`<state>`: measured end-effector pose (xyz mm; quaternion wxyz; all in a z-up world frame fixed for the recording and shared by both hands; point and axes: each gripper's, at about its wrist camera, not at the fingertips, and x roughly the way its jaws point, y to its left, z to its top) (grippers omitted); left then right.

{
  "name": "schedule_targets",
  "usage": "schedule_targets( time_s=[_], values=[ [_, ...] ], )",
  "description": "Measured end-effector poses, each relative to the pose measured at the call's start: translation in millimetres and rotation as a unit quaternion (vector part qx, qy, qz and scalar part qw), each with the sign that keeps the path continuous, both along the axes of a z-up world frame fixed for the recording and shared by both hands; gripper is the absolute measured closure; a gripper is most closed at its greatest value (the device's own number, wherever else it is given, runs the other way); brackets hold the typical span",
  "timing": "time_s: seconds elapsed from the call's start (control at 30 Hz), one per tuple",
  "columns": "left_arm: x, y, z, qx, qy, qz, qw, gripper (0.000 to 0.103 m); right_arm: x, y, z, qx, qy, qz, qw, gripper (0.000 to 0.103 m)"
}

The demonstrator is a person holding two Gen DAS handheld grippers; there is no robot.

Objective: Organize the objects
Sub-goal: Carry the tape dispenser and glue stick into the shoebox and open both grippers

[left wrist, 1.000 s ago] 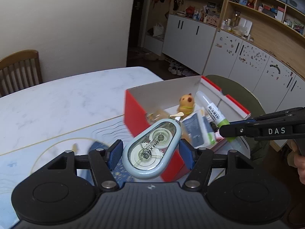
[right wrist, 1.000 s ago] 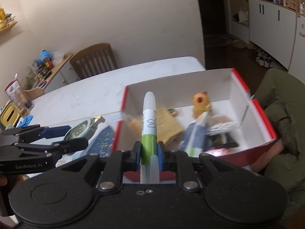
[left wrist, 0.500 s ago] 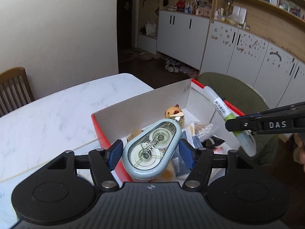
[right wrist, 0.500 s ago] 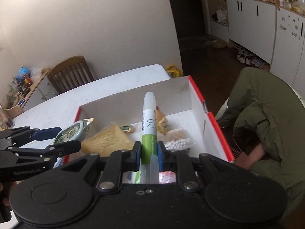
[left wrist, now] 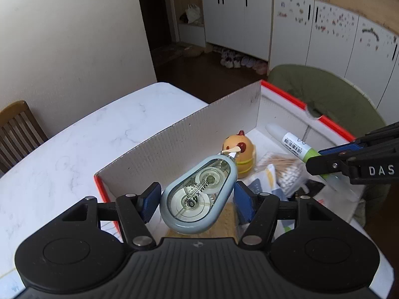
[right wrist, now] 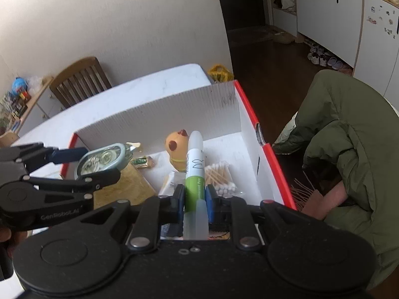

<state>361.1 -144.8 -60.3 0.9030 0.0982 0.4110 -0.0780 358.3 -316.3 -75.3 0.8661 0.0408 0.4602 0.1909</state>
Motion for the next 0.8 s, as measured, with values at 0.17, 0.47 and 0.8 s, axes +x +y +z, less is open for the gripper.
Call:
schedule_targets(
  time_s=[0.17, 0.47, 0.8],
  values=[
    [14.9, -6.5, -11.3, 0.015, 0.019, 0.001, 0.9997, 0.049, 7.9, 1.3, -8.8, -0.008, 0.012, -0.004, 1.0, 0.086],
    [20.2, -15.4, -34.2, 0.04, 0.049, -0.015, 0.9979, 0.049, 12.9, 4.9, -24.6, -0.027, 0.03, 0.007, 0.999, 0.086],
    [12.1, -29.5, -40.6, 0.031, 0.068, -0.041, 0.9963, 0.049, 11.3, 5.1, -21.8, -0.034, 0.024, 0.032, 0.999, 0.081]
  ],
)
